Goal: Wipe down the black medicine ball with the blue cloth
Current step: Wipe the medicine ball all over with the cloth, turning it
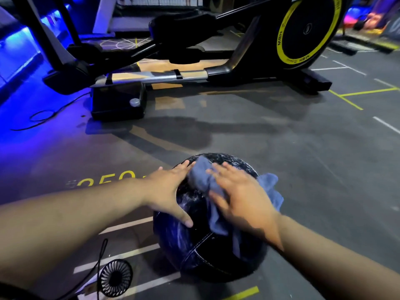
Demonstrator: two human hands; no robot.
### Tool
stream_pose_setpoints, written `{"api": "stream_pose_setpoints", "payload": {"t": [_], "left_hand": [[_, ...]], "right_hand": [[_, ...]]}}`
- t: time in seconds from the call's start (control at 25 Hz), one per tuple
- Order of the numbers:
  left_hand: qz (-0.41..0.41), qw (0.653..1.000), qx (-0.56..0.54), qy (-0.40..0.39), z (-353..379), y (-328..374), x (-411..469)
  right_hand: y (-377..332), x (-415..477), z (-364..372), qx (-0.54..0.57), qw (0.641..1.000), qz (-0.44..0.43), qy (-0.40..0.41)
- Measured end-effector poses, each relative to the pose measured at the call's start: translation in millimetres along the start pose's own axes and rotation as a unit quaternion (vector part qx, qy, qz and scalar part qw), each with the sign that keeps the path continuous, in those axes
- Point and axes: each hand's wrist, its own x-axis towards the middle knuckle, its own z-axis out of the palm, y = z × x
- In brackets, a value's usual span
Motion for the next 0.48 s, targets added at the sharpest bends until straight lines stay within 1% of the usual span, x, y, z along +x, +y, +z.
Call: {"api": "stream_pose_setpoints", "payload": {"t": [0.08, 0.16, 0.24, 0.28, 0.32, 0.36, 0.4, 0.48], "left_hand": [[0.005, 1.000, -0.004, -0.002, 0, 4, 0], [0.011, 1.000, -0.013, -0.001, 2, 9, 1], [0.017, 0.999, -0.025, 0.015, 5, 16, 3], [0.021, 0.999, -0.032, 0.025, 6, 20, 4], [0.024, 0.998, -0.040, 0.035, 8, 24, 5], [0.025, 0.998, -0.047, 0.044, 9, 26, 6], [0.025, 0.997, -0.052, 0.052, 10, 27, 9], [0.025, 0.996, -0.056, 0.067, 9, 28, 10]], "right_hand": [[27, 14, -7, 0.072, 0.988, 0.139, 0.008], [48, 21, -10, 0.107, 0.960, 0.259, 0.008], [61, 23, -12, 0.116, 0.940, 0.319, -0.003], [62, 23, -13, 0.115, 0.939, 0.325, -0.001], [59, 21, -12, 0.109, 0.945, 0.308, 0.008], [54, 17, -12, 0.098, 0.960, 0.260, 0.032], [47, 13, -12, 0.083, 0.977, 0.191, 0.054], [21, -1, -8, 0.038, 0.996, 0.049, 0.061]]}}
